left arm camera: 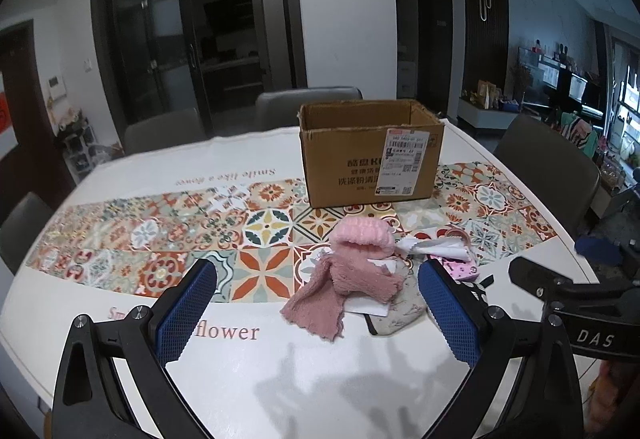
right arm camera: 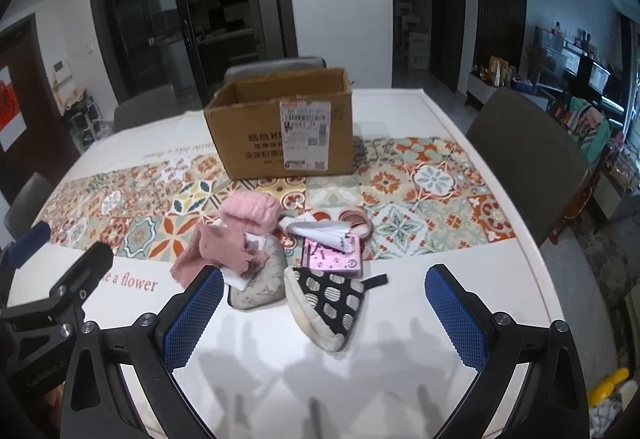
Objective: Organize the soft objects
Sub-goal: 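Grasp the pink towel with the left tool while the right tool grasps the white-and-black slipper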
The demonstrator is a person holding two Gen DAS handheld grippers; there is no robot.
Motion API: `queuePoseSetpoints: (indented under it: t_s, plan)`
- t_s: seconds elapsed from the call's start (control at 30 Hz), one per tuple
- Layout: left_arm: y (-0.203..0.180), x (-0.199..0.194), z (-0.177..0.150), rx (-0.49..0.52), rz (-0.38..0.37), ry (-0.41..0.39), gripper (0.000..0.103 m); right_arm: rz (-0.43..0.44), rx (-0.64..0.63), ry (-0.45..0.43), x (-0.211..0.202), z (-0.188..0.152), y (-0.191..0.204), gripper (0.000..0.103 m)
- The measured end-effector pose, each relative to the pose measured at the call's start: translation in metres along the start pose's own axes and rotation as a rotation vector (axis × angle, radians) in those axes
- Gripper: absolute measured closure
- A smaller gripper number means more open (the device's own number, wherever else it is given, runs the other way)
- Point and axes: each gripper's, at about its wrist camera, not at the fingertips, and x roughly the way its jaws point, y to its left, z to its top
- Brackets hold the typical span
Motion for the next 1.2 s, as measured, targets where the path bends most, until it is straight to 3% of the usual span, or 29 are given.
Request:
queuePoseSetpoints:
  t_s: [0.47, 0.63, 0.87, 1.03, 1.2]
  plan:
    - [0.013, 0.103, -0.01, -0.007, -0.126, 0.157, 0.009, -0.084, 0.1, 0.205, 0.09, -0.01, 0.012, 0.009]
    - [0.008, 0.134, -0.014, 0.007, -0.147, 0.209, 0.01, -0.127, 0.101, 0.308, 0.12, -0.017, 0.014, 0.021]
    - [0.001, 0.16, -0.018, 0.035, -0.158, 0.228, 0.011, -0.175, 0.084, 0.369, 0.137, -0.024, 0.013, 0.029]
    - [-0.004, 0.181, -0.023, 0.064, -0.16, 0.243, 0.029, -0.189, 0.061, 0.413, 0.149, -0.026, 0.016, 0.045]
    - [-0.007, 0.183, -0.028, 0.064, -0.198, 0.266, 0.055, -0.192, 0.055, 0.418, 0.151, -0.027, 0.018, 0.056]
